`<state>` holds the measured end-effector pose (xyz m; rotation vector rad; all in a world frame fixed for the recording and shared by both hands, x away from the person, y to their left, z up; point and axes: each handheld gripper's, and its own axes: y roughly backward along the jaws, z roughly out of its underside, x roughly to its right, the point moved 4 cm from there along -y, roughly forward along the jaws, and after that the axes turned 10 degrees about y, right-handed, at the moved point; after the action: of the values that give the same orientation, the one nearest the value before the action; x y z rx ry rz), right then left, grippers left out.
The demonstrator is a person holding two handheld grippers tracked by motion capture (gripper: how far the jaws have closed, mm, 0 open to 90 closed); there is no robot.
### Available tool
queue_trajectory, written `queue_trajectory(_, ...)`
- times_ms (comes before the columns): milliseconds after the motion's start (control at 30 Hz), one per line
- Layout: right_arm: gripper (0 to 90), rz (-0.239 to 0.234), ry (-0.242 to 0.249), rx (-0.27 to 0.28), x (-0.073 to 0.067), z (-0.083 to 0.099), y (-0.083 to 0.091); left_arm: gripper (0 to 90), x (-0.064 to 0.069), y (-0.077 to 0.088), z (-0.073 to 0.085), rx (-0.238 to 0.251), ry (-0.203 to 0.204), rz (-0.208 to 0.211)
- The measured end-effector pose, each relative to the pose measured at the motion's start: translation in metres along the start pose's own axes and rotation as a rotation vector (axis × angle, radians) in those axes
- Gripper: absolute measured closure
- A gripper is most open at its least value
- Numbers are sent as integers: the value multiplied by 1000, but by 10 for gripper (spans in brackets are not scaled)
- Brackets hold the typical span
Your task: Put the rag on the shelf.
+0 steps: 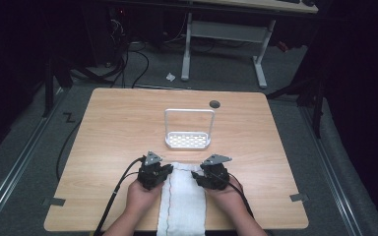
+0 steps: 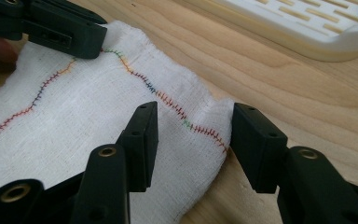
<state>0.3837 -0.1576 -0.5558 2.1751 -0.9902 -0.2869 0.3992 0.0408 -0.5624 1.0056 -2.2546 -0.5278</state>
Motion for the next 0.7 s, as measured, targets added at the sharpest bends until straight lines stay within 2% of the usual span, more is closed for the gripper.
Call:
queue_trajectory(67, 525, 16, 1, -4, 0, 2, 2, 835, 0, 0, 0, 2, 4, 4)
queue_trajectory(167, 533, -4, -23, -1, 3, 9, 4, 835, 0, 0, 0, 4, 5, 7)
queue_trajectory(200, 573, -20, -25, 17, 3, 12, 4, 834, 0, 1, 0, 5, 3, 7)
queue_trajectory(267, 590, -23, -25, 23, 2, 13, 5, 834, 0, 1, 0, 11, 2, 7)
queue_trajectory(300, 640, -31, -25, 32, 0, 13, 4, 833, 0, 1, 1, 10, 6, 7)
queue_trajectory(433, 692, -37, -20, 41, -2, 13, 4, 831, -1, 1, 1, 3, 13, 5)
queue_trajectory(567, 768, -76, -28, 47, -1, 13, 3, 830, 0, 1, 1, 6, 11, 6)
queue_trajectory(700, 800, -81, -21, 48, -1, 13, 3, 831, 0, 1, 1, 6, 10, 6)
